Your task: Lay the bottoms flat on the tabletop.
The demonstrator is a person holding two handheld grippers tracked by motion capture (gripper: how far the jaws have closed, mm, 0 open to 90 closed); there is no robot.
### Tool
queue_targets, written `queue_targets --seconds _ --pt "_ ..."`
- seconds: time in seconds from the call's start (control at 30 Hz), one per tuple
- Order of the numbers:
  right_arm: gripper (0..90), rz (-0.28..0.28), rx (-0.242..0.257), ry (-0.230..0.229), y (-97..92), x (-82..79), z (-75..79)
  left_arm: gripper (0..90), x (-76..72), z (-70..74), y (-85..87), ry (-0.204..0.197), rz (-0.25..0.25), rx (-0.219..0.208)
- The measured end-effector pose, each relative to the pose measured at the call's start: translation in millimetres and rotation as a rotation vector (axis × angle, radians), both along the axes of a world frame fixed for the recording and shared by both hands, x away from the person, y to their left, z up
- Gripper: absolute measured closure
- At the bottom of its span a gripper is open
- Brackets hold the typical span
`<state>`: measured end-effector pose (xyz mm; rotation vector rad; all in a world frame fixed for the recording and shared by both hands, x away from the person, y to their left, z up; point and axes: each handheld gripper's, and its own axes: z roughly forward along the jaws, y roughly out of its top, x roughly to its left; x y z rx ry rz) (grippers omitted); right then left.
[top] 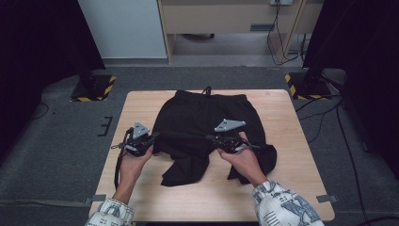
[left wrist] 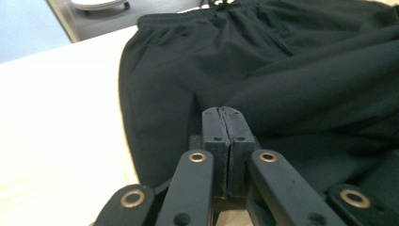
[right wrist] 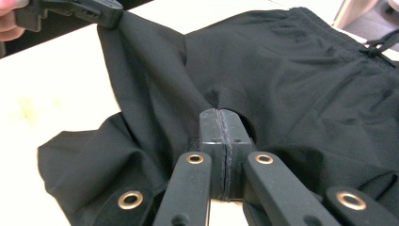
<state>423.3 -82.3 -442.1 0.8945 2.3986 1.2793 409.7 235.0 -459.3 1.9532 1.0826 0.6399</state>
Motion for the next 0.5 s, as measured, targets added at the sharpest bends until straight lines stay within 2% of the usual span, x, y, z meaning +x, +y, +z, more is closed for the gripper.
queue_targets --seconds 0.03,0.1,0.2,0.27,0.3,0.37,0.43,0.5 --pt "89.7 -0.006 -0.004 0.002 0.8 1.3 -0.8 86.8 1.8 -2.6 -3.1 0.002 0.005 0.014" --pt "89.3 -0.032 -0.017 0.008 3.6 7.3 -5.2 80.5 4.3 -8.4 -8.8 0.003 0.015 0.002" --pt "86.2 -0.072 -0.087 0.044 8.3 19.9 -21.0 69.7 0.3 -11.9 -12.8 -0.018 0.024 -0.006" --pt "77.6 -0.077 -0.121 0.090 10.0 24.8 -31.6 63.0 -5.0 -12.6 -12.1 -0.032 0.032 -0.004" --pt "73.3 -0.079 -0.127 0.094 9.9 24.9 -33.9 61.3 -9.6 -13.2 -10.1 -0.043 0.041 -0.014" --pt "64.7 -0.087 -0.108 0.095 7.3 21.5 -36.5 58.8 -17.6 -15.2 -6.5 -0.051 0.057 -0.035" --pt "52.7 -0.107 -0.096 0.074 2.1 16.7 -34.7 56.9 -26.8 -18.2 -5.1 -0.050 0.060 -0.063" --pt "46.2 -0.120 -0.081 0.067 -4.0 9.7 -31.5 54.2 -38.1 -22.3 -7.8 -0.048 0.048 -0.062"
